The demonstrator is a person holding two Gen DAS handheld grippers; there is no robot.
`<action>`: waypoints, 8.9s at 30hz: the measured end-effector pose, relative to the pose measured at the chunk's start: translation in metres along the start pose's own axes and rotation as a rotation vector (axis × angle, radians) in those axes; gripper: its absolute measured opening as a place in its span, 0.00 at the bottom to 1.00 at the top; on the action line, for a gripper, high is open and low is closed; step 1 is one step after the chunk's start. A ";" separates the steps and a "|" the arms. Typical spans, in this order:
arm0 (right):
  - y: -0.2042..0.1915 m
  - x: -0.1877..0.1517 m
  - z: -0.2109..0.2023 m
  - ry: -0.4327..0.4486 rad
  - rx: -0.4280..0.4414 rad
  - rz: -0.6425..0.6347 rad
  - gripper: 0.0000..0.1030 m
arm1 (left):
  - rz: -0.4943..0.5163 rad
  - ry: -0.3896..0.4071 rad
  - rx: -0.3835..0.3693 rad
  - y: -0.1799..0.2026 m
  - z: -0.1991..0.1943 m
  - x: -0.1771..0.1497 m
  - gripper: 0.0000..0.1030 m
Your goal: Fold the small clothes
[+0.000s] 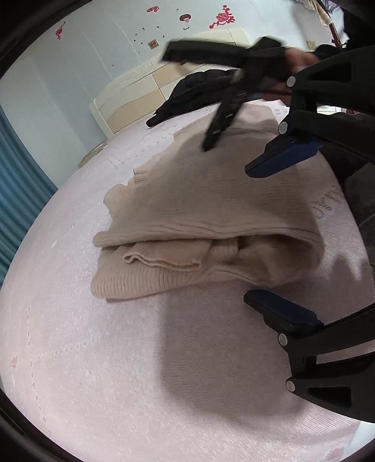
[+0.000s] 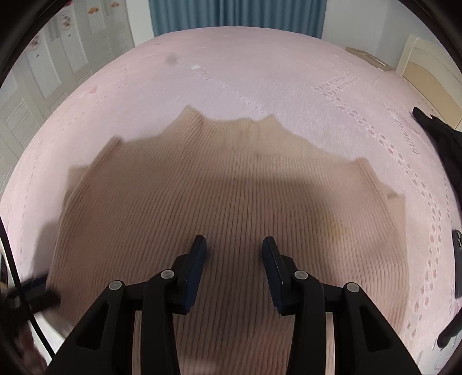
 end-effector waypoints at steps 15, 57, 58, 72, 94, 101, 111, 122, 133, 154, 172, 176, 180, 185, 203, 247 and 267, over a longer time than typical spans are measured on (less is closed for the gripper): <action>0.012 -0.086 -0.031 -0.020 0.086 -0.026 0.39 | -0.051 0.021 0.134 0.000 0.027 0.037 0.48; 0.245 -0.107 -0.146 0.188 0.122 0.322 0.39 | 0.072 -0.179 0.115 0.286 0.142 0.030 0.31; 0.241 -0.105 -0.143 0.187 0.138 0.311 0.39 | 0.063 -0.178 0.078 0.283 0.138 0.032 0.33; 0.179 -0.056 -0.104 0.186 0.477 0.351 0.50 | 0.037 0.002 0.137 0.198 0.046 0.050 0.59; 0.200 -0.076 -0.075 0.199 0.287 0.328 0.50 | 0.026 -0.069 0.129 0.161 0.056 0.018 0.60; 0.208 -0.041 -0.021 0.091 0.355 0.441 0.56 | 0.033 -0.066 0.083 0.155 0.060 0.027 0.60; 0.210 -0.033 0.023 0.030 0.391 0.436 0.72 | 0.051 -0.058 0.023 0.141 0.061 0.038 0.60; 0.193 -0.004 -0.043 0.116 0.520 0.462 0.34 | 0.026 -0.011 0.014 0.118 0.027 0.039 0.60; 0.129 0.051 -0.133 0.225 0.270 0.394 0.34 | 0.012 0.090 -0.039 0.095 -0.016 0.058 0.60; 0.102 0.063 0.053 0.006 0.532 0.573 0.39 | 0.065 0.110 -0.012 0.034 0.016 0.078 0.60; 0.076 0.009 -0.071 0.180 0.392 0.183 0.41 | 0.390 -0.070 0.278 0.077 0.069 0.013 0.34; 0.082 0.005 -0.064 0.170 0.411 0.209 0.41 | 0.341 -0.012 0.233 0.072 0.066 0.028 0.10; 0.075 0.013 -0.069 0.199 0.428 0.210 0.41 | 0.287 0.051 0.209 0.057 0.049 0.034 0.09; 0.058 0.034 -0.060 0.209 0.415 0.194 0.41 | 0.265 0.029 0.210 0.050 0.054 0.032 0.09; 0.070 0.020 -0.006 0.146 0.271 0.163 0.11 | 0.274 -0.002 0.187 0.051 0.068 0.029 0.07; 0.069 0.105 0.033 0.221 0.151 0.029 0.26 | 0.385 0.076 0.256 0.088 0.153 0.197 0.30; 0.077 0.122 0.062 0.185 0.084 0.077 0.26 | 0.360 0.159 0.433 0.071 0.176 0.239 0.32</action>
Point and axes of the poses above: each gripper's, at about its wrist camera, not at the fingertips, and z roughly the way its jaws point, y to its right, x to its top, the point moved 2 cm from there along z, roughly the way its jaws point, and after that the axes turned 5 degrees about z, right-handed, at the moved point
